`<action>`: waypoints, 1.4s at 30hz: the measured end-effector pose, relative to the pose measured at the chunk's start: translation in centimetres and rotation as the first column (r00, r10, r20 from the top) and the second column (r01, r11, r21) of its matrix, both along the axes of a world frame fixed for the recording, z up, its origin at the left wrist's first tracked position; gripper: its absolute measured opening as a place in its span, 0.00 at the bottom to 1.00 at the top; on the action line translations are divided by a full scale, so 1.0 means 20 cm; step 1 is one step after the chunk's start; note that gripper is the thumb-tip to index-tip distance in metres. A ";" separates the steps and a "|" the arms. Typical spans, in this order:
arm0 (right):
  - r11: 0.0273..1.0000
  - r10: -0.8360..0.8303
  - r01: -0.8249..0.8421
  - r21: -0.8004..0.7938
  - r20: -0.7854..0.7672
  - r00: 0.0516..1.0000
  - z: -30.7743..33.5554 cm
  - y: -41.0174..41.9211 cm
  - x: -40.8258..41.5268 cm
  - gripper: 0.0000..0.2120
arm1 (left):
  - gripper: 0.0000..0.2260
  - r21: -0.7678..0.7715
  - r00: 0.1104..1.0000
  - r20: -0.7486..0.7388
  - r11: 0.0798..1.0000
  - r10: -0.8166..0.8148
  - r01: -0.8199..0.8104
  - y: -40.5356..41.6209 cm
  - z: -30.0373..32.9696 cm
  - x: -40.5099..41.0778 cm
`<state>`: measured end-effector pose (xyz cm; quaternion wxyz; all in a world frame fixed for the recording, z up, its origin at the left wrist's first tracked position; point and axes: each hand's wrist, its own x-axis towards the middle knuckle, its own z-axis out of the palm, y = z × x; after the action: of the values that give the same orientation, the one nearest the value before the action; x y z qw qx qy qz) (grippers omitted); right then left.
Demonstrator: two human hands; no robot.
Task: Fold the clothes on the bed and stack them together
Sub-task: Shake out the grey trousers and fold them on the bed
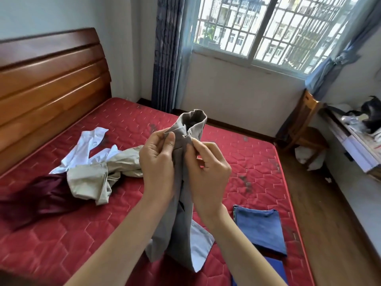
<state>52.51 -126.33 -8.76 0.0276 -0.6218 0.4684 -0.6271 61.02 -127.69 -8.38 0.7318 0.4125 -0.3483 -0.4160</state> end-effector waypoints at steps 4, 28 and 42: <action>0.992 0.122 -0.121 0.044 -0.026 0.992 0.02 0.03 0.01 0.07 | 0.05 -0.051 0.992 -0.041 0.992 -0.120 0.118 0.06 0.01 -0.02; 0.766 0.607 -0.315 0.560 -0.469 0.642 -0.18 -0.05 -0.43 0.15 | 0.06 -0.183 0.643 0.735 0.976 0.215 -0.117 0.46 -0.46 0.21; 0.764 0.601 -0.064 0.642 -0.673 0.432 -0.54 -0.09 -0.29 0.10 | 0.09 -0.112 0.564 0.804 0.979 0.190 -0.170 0.45 -0.60 0.25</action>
<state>46.79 -128.05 -19.51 0.0925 -0.8953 0.4312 -0.0629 66.11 -118.59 -20.47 0.5350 0.5820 -0.6040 -0.1016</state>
